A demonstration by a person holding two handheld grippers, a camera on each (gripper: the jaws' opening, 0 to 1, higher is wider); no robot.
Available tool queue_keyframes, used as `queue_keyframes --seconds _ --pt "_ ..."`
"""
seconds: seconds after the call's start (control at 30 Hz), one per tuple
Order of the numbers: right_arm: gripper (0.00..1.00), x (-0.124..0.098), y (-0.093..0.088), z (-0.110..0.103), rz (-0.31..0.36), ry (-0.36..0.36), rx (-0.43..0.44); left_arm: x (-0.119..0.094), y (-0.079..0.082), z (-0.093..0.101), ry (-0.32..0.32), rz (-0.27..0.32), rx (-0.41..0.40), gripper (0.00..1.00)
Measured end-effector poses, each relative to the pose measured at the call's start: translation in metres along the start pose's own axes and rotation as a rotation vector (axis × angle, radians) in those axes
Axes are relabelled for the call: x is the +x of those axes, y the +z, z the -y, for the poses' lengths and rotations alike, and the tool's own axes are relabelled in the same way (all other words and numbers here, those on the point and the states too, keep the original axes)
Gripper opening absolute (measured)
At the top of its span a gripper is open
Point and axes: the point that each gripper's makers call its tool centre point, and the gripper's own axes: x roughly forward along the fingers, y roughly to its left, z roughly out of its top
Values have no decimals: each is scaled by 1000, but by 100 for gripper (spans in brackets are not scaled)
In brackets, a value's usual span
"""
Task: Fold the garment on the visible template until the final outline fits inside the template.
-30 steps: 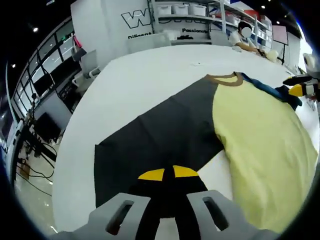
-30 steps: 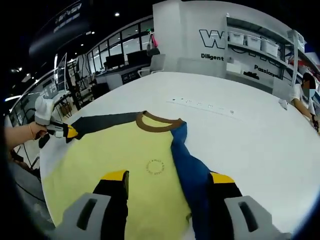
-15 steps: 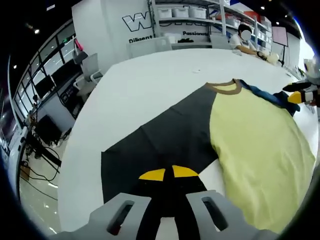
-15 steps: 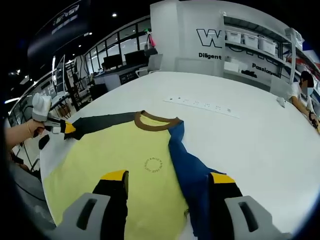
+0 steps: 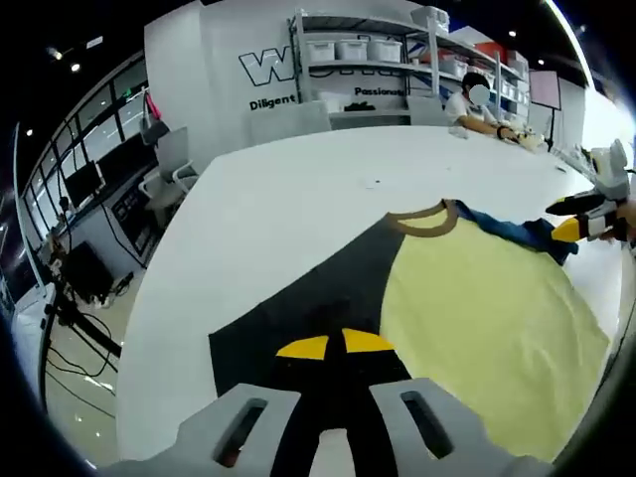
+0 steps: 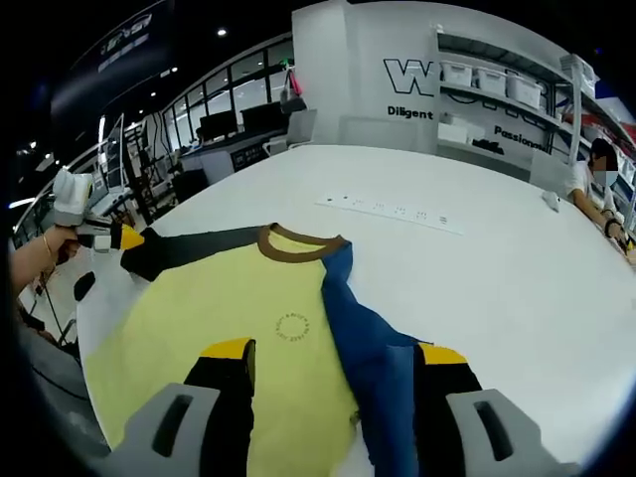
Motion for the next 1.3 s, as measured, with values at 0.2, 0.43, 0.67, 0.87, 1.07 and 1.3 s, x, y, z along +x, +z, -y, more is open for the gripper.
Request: queue_keyframes --seconds 0.2,0.43,0.67,0.87,1.07,1.3 --pt "62 -3 -5 8 -6 -19 7 0 21 16 -30 44 -7 6" --pt "59 -2 -15 19 -30 -39 1 5 36 44 -72 54 9 6" --pt "50 4 -30 39 -89 -92 9 8 57 66 -107 91 19 6" --pt "28 9 -38 48 -115 -108 18 11 75 87 -139 117 25 6" --pt "0 7 -37 58 -115 -131 55 9 92 107 -200 150 -32 6" --pt "0 -4 -26 78 -78 -185 104 8 107 138 -245 178 -8 6"
